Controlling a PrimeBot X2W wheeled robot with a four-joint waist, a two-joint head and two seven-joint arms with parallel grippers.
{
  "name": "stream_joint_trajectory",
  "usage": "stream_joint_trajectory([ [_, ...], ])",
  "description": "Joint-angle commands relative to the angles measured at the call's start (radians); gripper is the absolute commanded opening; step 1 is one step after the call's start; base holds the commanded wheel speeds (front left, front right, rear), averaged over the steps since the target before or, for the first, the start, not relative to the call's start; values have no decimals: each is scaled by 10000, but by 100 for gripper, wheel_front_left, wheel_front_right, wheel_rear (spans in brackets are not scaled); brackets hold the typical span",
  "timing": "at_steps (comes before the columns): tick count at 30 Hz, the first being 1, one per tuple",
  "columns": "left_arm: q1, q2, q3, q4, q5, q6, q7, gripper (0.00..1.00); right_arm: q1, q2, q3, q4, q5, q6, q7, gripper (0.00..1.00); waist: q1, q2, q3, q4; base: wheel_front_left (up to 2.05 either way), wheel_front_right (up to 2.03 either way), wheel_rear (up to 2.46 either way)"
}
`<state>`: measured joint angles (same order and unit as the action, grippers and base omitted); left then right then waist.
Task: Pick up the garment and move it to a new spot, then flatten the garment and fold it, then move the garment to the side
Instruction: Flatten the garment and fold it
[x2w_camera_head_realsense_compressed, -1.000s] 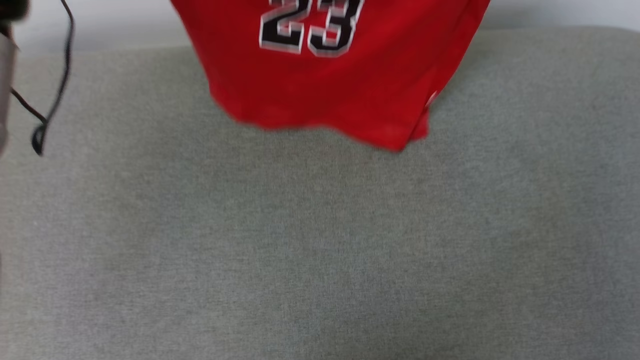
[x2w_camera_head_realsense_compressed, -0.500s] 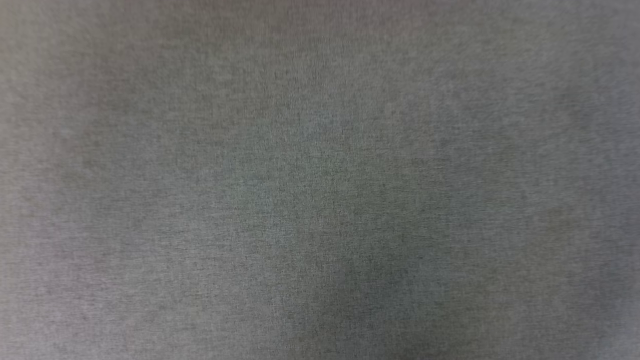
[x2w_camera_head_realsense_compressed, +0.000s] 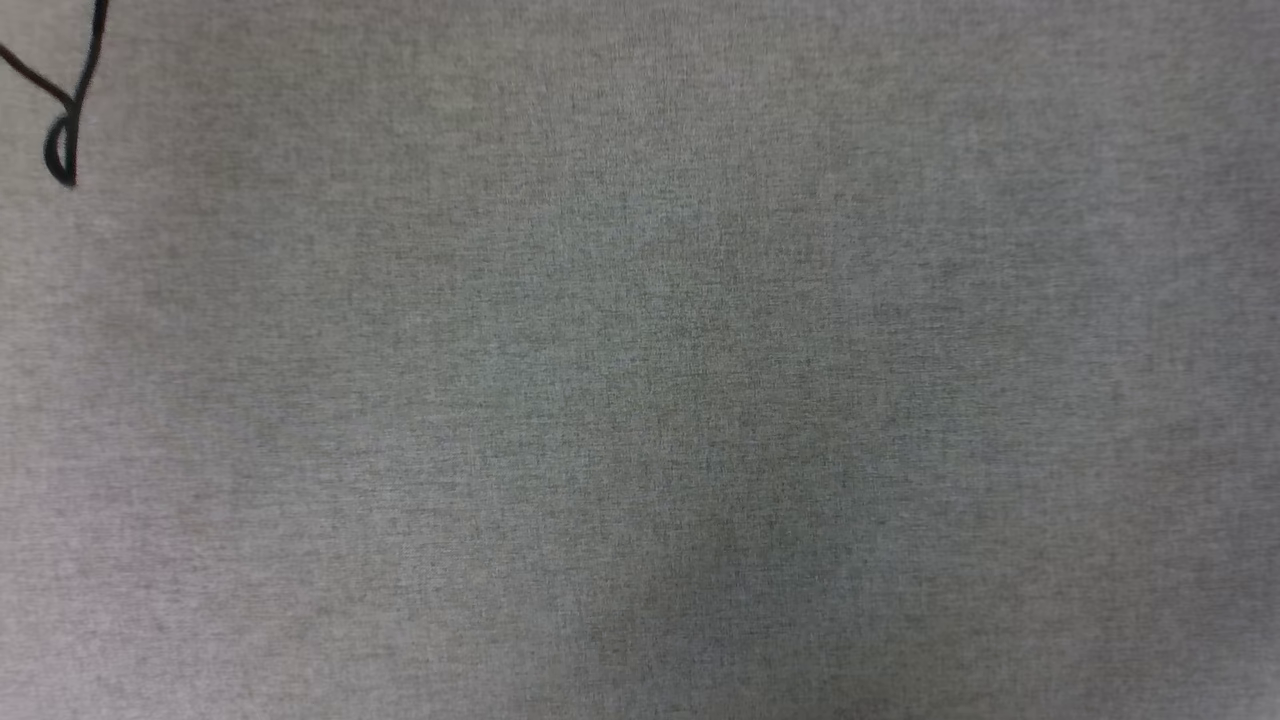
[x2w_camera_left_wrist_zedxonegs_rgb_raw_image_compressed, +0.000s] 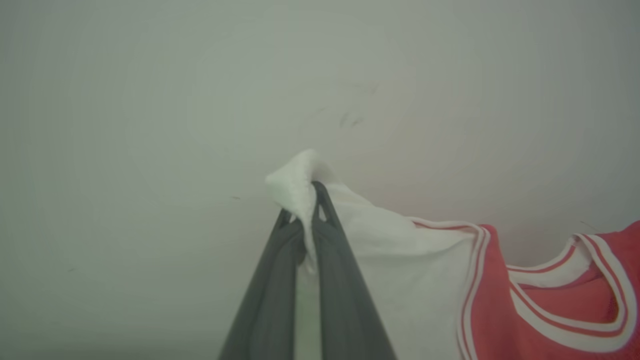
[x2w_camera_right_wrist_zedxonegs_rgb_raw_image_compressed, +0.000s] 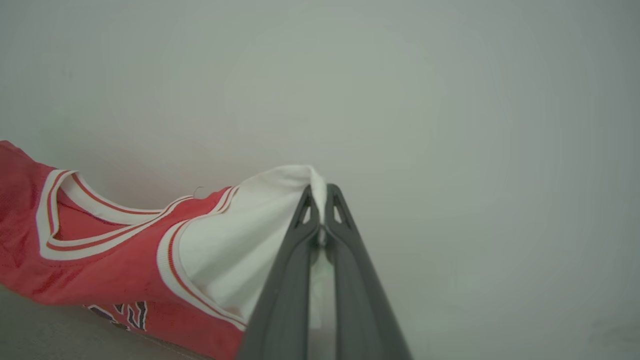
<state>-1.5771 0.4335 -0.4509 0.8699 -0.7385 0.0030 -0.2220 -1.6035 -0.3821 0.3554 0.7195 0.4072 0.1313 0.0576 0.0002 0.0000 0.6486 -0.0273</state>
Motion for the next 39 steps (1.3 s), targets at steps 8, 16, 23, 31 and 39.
stream_joint_trajectory([
  [8, 2436, 54, 224, 37, -395, -395, -365, 0, 2589, -287, 922, -264, 1138, -10, 562, 0, -2, 0, -1413, -7, 0, 0, 0],
  [16, 6492, 336, 909, -801, -901, -320, -444, 0, 6459, -602, 1111, -1365, 2092, -9, 696, 0, -2, 0, -3205, -190, 0, 0, 0],
  [23, 9887, 472, 1280, -1796, -1174, 111, -450, 0, 9441, -688, 617, -2151, 2057, -10, 981, 0, -2, 0, -4335, -261, 0, 0, 0],
  [31, 13530, 753, 1457, -3732, -1561, 1169, -314, 0, 13384, -385, -1070, -3733, 1510, -14, 1632, 0, -2, 0, -5384, -247, 0, 0, 0],
  [39, 16665, 1338, 1601, -6290, -1646, 2732, 137, 0, 17381, 906, -2949, -6229, 611, -12, 3795, 0, -2, 0, -6064, -211, 0, 0, 0],
])
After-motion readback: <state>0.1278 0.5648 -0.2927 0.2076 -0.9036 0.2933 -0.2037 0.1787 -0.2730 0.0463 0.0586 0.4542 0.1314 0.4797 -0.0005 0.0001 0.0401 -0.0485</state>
